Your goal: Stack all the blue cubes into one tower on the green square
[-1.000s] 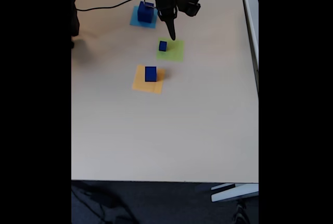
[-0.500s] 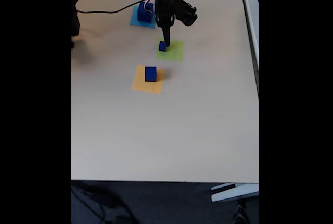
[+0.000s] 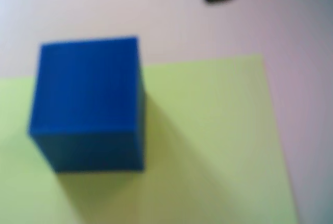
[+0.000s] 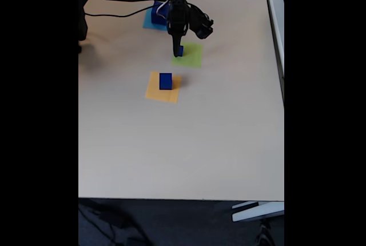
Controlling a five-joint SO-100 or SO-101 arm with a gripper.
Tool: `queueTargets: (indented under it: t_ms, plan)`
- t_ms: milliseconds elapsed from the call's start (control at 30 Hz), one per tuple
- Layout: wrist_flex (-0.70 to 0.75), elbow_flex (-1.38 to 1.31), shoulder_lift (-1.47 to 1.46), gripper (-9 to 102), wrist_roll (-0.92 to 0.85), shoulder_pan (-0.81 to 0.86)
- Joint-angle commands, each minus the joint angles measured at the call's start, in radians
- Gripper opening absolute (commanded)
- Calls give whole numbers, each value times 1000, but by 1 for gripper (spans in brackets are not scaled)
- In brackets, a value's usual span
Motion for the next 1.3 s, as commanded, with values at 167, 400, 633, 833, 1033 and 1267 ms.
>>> queueTargets:
  t_ms: [167,400,633,833,1033,1267]
  plan:
    - [8,-91,6,38,23,-3]
    - [8,-152,-44,43,-75,0]
    - [-18,-163,-94,42,-92,-6]
    - [-6,-167,-118,38,-101,-21]
    - [-6,-164,-140,35,-97,-21]
    - [-9,-172,-172,33,-104,-15]
